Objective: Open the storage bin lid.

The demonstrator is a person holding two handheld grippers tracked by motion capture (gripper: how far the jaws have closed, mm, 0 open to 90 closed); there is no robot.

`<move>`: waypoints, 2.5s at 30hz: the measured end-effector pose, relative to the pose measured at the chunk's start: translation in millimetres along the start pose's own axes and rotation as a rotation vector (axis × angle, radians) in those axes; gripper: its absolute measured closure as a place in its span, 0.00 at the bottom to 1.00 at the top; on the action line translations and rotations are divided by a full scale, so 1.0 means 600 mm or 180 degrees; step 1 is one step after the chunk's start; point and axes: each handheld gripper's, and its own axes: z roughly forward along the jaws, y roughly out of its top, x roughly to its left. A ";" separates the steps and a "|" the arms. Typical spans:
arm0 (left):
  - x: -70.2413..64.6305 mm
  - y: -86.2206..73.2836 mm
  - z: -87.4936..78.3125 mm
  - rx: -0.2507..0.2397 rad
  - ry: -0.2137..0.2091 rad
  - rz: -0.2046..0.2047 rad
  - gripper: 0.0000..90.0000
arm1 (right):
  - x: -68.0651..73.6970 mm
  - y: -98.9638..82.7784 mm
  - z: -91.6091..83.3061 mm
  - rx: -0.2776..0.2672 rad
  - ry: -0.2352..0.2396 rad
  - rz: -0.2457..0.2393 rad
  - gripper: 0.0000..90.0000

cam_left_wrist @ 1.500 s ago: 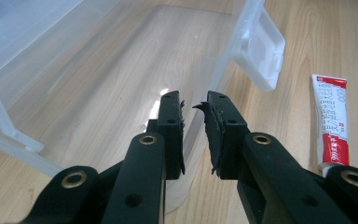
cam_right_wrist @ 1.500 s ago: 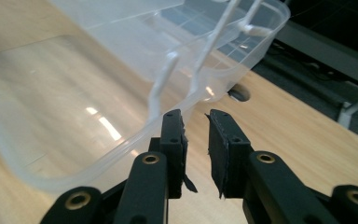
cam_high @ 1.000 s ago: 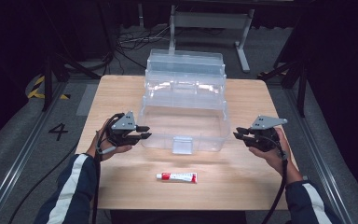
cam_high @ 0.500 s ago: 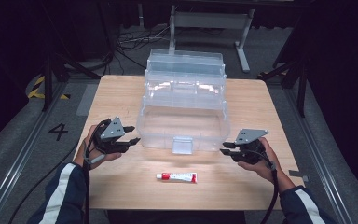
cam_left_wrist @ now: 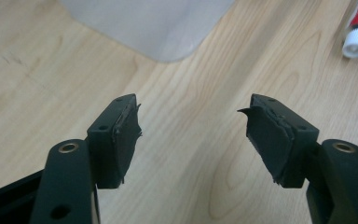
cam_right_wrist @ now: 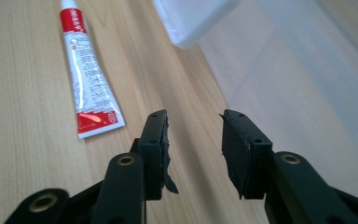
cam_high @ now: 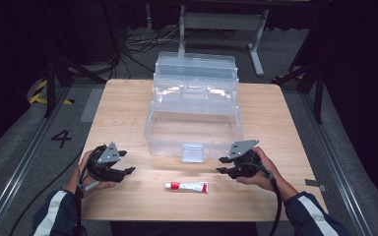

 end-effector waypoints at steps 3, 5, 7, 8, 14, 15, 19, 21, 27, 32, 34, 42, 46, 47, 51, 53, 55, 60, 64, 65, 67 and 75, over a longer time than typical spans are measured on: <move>-0.001 -0.017 0.006 0.0048 -0.0044 -0.0073 0.37 | 0.009 0.012 0.017 0.0077 0.0128 -0.0105 0.66; -0.001 -0.023 0.008 0.0078 -0.0072 -0.0088 0.36 | 0.014 0.018 0.028 0.0142 0.0207 -0.0140 0.64; -0.002 -0.026 0.009 0.0068 -0.0109 -0.0132 0.35 | 0.017 0.022 0.034 0.0192 0.0280 -0.0184 0.64; -0.003 -0.031 0.012 0.0042 -0.0137 -0.0182 0.33 | 0.025 0.028 0.044 0.0281 0.0383 -0.0275 0.63; -0.006 -0.039 0.025 0.0165 -0.0097 -0.0232 0.28 | 0.041 0.047 0.063 0.0412 0.0544 -0.0399 0.61; -0.006 -0.040 0.027 0.0170 -0.0111 -0.0243 0.28 | 0.045 0.052 0.068 0.0434 0.0575 -0.0422 0.60; -0.001 -0.040 0.032 0.0165 -0.0053 -0.0272 0.25 | 0.056 0.065 0.083 0.0569 0.0704 -0.0488 0.59; 0.002 -0.042 0.035 0.0124 -0.0061 -0.0324 0.23 | 0.064 0.077 0.091 0.0608 0.0738 -0.0527 0.59; 0.010 -0.052 0.043 -0.0017 -0.0154 -0.0441 0.17 | 0.080 0.100 0.117 0.0781 0.0765 -0.0611 0.59; 0.011 -0.052 0.044 -0.0021 -0.0159 -0.0439 0.16 | 0.090 0.120 0.139 0.0910 0.0822 -0.0667 0.59; 0.011 -0.052 0.044 -0.0021 -0.0164 -0.0438 0.16 | 0.092 0.125 0.147 0.0958 0.0799 -0.0694 0.61; 0.012 -0.052 0.044 -0.0021 -0.0173 -0.0432 0.16 | 0.094 0.136 0.161 0.1048 0.0772 -0.0767 0.67; 0.012 -0.052 0.044 -0.0024 -0.0175 -0.0430 0.16 | 0.097 0.138 0.159 0.1105 0.0797 -0.0832 0.75; 0.012 -0.052 0.044 -0.0023 -0.0179 -0.0431 0.16 | 0.097 0.138 0.159 0.1120 0.0805 -0.0850 0.77; 0.012 -0.051 0.044 -0.0022 -0.0180 -0.0429 0.16 | 0.096 0.137 0.156 0.1182 0.0826 -0.0870 0.78; 0.012 -0.052 0.044 -0.0024 -0.0179 -0.0429 0.16 | 0.094 0.134 0.153 0.1205 0.0824 -0.0863 0.78; 0.012 -0.051 0.044 -0.0021 -0.0180 -0.0430 0.16 | 0.091 0.131 0.150 0.1246 0.0815 -0.0890 0.79; 0.012 -0.051 0.044 -0.0021 -0.0180 -0.0430 0.16 | 0.085 0.123 0.142 0.1294 0.0768 -0.0891 0.79; 0.012 -0.051 0.044 -0.0020 -0.0178 -0.0430 0.16 | 0.078 0.116 0.135 0.1338 0.0772 -0.0863 0.79; 0.012 -0.051 0.044 -0.0022 -0.0181 -0.0430 0.16 | 0.075 0.114 0.134 0.1327 0.0755 -0.0861 0.79; 0.012 -0.051 0.044 -0.0021 -0.0176 -0.0428 0.16 | 0.071 0.112 0.131 0.1333 0.0751 -0.0846 0.79; 0.012 -0.051 0.045 -0.0027 -0.0185 -0.0429 0.16 | 0.059 0.106 0.111 0.1305 0.0730 -0.0804 0.79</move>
